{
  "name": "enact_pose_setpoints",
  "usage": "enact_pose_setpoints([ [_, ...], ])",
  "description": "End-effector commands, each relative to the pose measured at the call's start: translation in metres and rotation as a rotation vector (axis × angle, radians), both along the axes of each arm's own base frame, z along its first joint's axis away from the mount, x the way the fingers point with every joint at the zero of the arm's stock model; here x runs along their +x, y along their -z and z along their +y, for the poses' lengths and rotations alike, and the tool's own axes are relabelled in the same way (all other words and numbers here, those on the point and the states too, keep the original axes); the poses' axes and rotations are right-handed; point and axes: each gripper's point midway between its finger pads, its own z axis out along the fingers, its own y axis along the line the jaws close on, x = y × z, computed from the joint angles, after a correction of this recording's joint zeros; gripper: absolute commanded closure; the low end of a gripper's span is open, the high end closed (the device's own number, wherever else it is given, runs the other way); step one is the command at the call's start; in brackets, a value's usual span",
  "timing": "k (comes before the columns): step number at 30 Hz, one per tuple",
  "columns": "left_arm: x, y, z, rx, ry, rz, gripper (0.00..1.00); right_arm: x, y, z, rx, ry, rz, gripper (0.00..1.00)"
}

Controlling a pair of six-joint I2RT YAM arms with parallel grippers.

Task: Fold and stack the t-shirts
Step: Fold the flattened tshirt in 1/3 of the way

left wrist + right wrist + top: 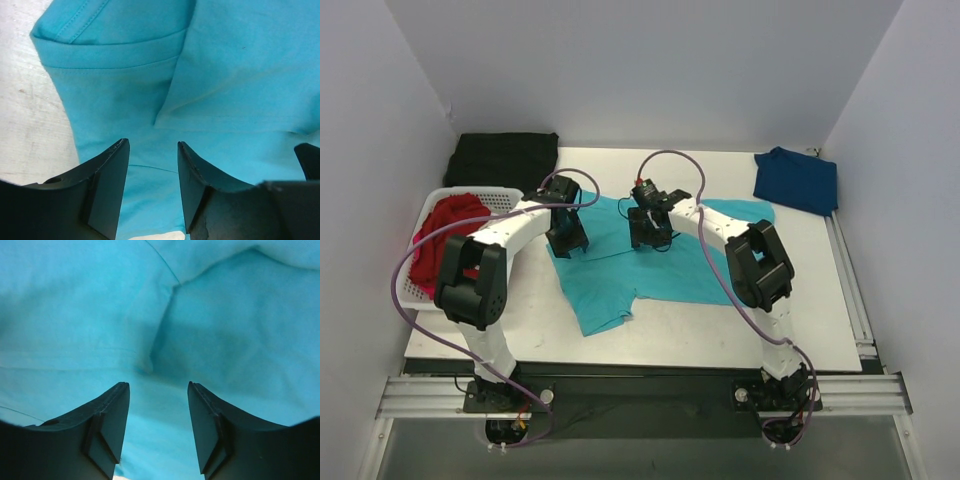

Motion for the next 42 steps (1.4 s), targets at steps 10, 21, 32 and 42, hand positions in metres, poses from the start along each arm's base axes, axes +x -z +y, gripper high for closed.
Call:
enact_pose_setpoints([
  [10, 0.082, -0.049, -0.025, -0.052, 0.036, -0.194, 0.46, 0.030, -0.071, -0.091, -0.047, 0.259, -0.102, 0.48],
  [21, 0.150, 0.003, -0.047, -0.032, 0.097, -0.146, 0.47, 0.060, -0.047, -0.197, -0.089, 0.498, -0.006, 0.49],
  [32, 0.136, 0.039, 0.002, 0.097, -0.047, 0.014, 0.48, 0.081, -0.019, -0.259, -0.031, 0.634, 0.095, 0.50],
  [42, 0.149, 0.027, 0.019, 0.103, -0.106, 0.017, 0.49, 0.078, 0.007, -0.264, -0.003, 0.655, 0.234, 0.51],
])
